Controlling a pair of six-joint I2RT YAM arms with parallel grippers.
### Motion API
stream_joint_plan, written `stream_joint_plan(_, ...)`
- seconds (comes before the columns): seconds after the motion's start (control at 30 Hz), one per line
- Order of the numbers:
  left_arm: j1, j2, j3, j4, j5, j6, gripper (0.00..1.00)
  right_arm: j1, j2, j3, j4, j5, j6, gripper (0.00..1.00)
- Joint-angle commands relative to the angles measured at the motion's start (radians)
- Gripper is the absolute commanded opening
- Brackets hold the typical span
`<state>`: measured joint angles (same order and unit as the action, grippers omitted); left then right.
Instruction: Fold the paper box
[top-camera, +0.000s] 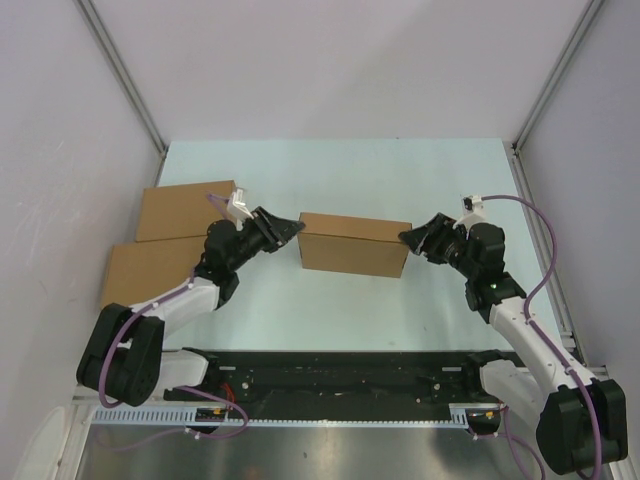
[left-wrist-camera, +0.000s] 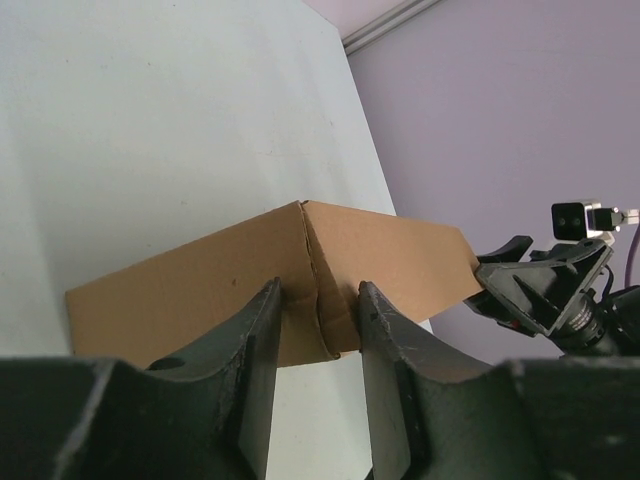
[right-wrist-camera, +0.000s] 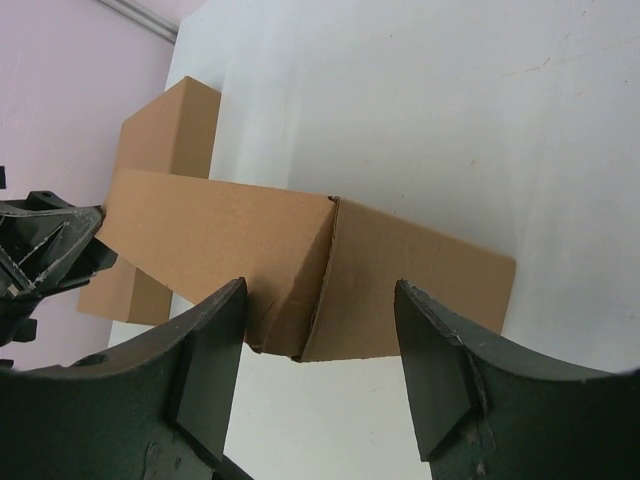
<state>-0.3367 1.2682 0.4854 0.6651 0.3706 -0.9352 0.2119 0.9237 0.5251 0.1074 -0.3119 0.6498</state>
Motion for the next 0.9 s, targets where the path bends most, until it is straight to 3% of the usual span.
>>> stream_joint_plan(0.0,0.004,0.033,-0.036,-0.098,0.002,0.015,0.38,-0.005,-0.011,-0.014,-0.074,0.03,-0.042,0.65)
stream_joint_plan(0.17,0.005,0.02,-0.039,-0.104,-0.002,0.016,0.38,-0.009,-0.032,0.021,-0.084,0.046,-0.029,0.76)
stream_joint_plan(0.5,0.007,0.005,-0.019,-0.134,0.001,0.035,0.39,-0.045,0.018,0.087,-0.058,0.0,0.008,0.76)
stream_joint_plan(0.77,0.007,0.002,-0.007,-0.148,0.004,0.045,0.39,-0.045,0.037,0.082,-0.077,0.003,-0.007,0.62)
stream_joint_plan(0.87,0.007,0.002,-0.008,-0.145,0.002,0.045,0.39,-0.046,0.033,0.069,-0.069,0.008,-0.006,0.52)
